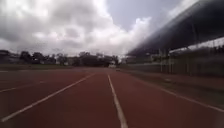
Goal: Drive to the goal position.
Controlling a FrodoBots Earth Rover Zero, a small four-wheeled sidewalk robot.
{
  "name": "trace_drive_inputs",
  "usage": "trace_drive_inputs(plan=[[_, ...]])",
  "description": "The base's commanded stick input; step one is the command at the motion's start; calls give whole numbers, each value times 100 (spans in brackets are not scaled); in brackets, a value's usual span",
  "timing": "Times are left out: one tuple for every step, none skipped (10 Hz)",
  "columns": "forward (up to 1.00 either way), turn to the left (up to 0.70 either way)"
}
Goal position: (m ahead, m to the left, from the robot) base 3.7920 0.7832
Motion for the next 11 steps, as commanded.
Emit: trace_drive_inputs(plan=[[70, 0], [70, 0], [70, 0], [70, 0], [70, 0], [70, 0], [70, 0], [70, 0], [70, 0], [70, 0], [70, 0]])
